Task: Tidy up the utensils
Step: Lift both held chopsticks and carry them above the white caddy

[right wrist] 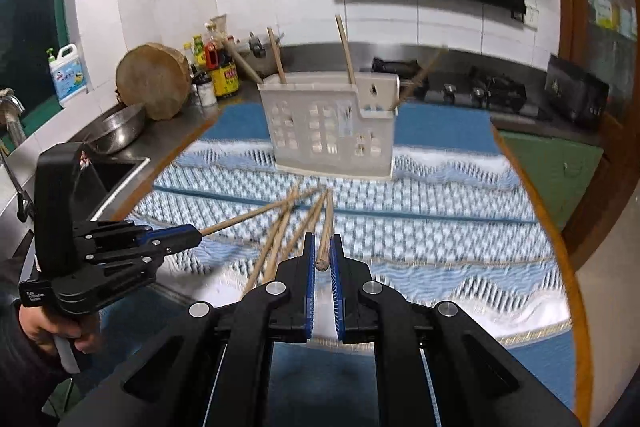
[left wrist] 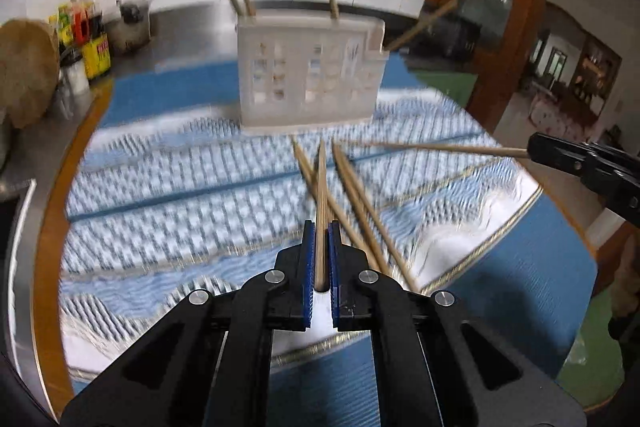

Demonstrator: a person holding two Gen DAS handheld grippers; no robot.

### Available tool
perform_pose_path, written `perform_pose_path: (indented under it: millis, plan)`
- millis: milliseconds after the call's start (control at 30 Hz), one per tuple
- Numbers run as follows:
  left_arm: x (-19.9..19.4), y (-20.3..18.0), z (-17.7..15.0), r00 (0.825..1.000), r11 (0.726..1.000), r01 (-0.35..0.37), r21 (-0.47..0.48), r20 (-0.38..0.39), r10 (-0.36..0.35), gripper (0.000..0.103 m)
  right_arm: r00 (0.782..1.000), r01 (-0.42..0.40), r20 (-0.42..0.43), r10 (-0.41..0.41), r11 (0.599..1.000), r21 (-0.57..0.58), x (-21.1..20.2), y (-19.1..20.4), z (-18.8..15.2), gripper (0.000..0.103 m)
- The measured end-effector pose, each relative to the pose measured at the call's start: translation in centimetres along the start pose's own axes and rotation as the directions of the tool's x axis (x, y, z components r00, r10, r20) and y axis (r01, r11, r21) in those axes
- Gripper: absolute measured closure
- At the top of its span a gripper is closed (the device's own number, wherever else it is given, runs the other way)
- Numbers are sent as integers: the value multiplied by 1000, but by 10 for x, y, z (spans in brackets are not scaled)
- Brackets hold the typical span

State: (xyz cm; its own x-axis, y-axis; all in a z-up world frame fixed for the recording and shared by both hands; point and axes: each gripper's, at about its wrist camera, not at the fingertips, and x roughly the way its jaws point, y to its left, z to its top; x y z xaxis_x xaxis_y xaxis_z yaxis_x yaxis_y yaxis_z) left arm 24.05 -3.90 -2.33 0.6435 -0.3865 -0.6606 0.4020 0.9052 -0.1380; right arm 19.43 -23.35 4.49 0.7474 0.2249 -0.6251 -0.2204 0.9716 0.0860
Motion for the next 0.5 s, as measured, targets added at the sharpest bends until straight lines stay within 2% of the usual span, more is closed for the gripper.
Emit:
perform_pose_path:
  millis: [267,500]
  plan:
    - [-8,10,43,996,1000,20,12,92,-21,98,1000,-16,22,17,997,-79,-1,-3,62,96]
    - [2,7,63,994,999,16,51,105,-22,98,1000,-22,-5,21,994,-106,14,-10,100,96]
